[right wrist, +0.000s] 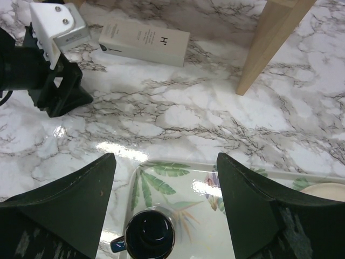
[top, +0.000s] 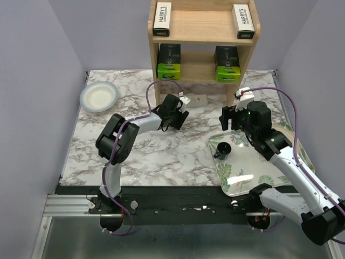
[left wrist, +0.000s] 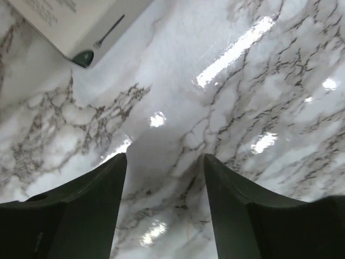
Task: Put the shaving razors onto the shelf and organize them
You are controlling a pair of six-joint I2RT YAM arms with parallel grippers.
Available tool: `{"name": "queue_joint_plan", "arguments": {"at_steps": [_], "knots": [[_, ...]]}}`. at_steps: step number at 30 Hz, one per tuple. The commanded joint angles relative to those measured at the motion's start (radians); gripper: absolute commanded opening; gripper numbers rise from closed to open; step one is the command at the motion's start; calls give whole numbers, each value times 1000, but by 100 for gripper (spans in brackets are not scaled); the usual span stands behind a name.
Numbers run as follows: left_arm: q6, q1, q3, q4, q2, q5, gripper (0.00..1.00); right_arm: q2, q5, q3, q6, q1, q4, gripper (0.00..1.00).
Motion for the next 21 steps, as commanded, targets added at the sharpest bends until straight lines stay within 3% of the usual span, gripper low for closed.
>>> {"name": "queue_joint_plan", "arguments": {"at_steps": [1,7,13,18,21], "knots": [[31,-8,-36,73,-80,-5,99,-13,-8,-11,2,-6,15,84],[81,-8,98,33,-3,-50,99,-15,-15,-19,6,-6,16,84],[-35,-7,131,139,26,-76,99,-15,-3,-28,-3,-6,30,84],[-135,-7,204,122,75,-132,82,-19,6,-31,-3,-7,27,84],[-150,-7,244,105,105,-157,84,-24,11,-36,-4,-9,26,84]]}}
